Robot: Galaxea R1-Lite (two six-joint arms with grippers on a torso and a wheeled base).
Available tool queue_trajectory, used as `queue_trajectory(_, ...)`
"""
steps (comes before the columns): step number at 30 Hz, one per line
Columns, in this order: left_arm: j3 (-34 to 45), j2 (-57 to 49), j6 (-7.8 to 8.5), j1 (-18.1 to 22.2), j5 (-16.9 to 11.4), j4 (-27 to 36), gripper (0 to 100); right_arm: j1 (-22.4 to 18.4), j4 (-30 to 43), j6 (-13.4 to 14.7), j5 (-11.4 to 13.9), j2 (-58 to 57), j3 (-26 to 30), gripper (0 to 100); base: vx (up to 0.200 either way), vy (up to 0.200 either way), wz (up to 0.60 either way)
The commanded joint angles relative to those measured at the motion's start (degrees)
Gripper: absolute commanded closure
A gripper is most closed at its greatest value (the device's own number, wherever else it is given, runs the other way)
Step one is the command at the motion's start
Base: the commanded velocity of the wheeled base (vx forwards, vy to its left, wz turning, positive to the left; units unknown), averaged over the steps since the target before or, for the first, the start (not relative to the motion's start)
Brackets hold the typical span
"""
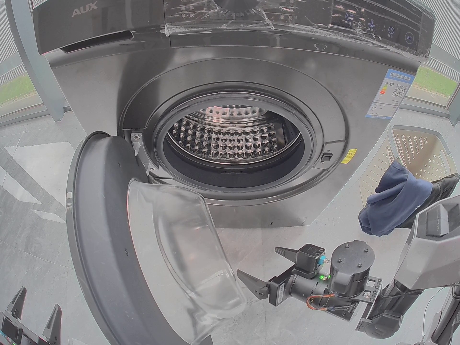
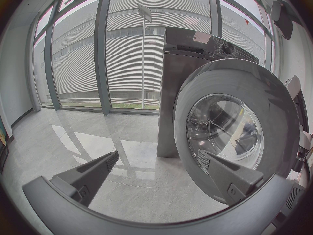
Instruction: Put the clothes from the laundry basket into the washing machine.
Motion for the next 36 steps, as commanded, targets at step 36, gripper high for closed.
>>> queue_trajectory(36,0.92,-0.95,0.12,0.00,0.06,0.02,0,1.75,1.08,0.83,-0.21,7.28,-12.58,0,-0.100,0.000,0.00)
